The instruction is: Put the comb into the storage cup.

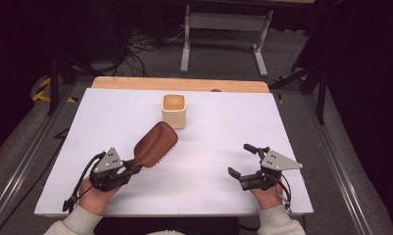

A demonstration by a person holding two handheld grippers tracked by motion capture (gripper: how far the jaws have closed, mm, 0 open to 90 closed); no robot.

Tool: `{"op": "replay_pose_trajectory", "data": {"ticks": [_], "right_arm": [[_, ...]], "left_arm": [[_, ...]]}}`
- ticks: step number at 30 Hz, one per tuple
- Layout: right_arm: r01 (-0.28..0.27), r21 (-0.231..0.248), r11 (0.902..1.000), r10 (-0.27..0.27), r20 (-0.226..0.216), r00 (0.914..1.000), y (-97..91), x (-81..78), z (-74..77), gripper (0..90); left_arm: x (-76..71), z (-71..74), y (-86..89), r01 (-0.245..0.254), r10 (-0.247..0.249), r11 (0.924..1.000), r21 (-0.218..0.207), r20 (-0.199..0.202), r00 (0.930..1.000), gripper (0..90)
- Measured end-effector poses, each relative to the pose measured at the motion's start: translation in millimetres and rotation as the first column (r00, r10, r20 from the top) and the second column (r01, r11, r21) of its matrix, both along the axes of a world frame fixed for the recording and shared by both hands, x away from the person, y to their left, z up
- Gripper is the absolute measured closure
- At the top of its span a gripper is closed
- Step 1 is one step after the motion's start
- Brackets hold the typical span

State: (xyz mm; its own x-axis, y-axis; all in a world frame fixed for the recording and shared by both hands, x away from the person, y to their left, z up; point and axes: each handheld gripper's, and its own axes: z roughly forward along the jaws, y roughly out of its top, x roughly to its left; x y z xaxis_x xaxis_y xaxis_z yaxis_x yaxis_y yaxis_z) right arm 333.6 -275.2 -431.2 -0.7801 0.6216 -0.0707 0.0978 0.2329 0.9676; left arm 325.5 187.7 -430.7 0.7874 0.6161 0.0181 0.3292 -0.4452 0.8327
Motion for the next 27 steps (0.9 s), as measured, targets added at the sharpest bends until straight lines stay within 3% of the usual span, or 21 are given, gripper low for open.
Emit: {"op": "replay_pose_trajectory", "data": {"ticks": [4, 13, 21, 27], "right_arm": [[-0.005, -0.006, 1.0000, 0.005, 0.000, 1.0000, 0.7, -0.3, 1.0, 2.7], [-0.043, 0.009, 0.9990, 0.043, -0.040, 0.9983, 10.1, 3.3, 10.9, 3.2], [-0.127, -0.058, 0.9902, 0.123, -0.073, 0.9897, 42.8, 14.8, 35.9, 3.7], [-0.181, -0.091, 0.9792, 0.176, -0.062, 0.9824, 69.2, 23.8, 52.2, 3.7]], "left_arm": [[-0.5, -0.2, -1.6, 0.011, -0.010, 0.9995, -0.031, 0.017, 0.9998, 72.5], [-2.8, 1.8, -2.7, 0.001, 0.001, 0.9993, -0.036, 0.047, 0.9989, 72.4], [0.0, 1.8, -5.7, 0.003, -0.002, 0.9997, -0.025, 0.071, 0.9975, 72.4], [-1.3, 3.0, -5.7, 0.008, -0.005, 0.9994, -0.034, 0.080, 0.9968, 72.3]]}}
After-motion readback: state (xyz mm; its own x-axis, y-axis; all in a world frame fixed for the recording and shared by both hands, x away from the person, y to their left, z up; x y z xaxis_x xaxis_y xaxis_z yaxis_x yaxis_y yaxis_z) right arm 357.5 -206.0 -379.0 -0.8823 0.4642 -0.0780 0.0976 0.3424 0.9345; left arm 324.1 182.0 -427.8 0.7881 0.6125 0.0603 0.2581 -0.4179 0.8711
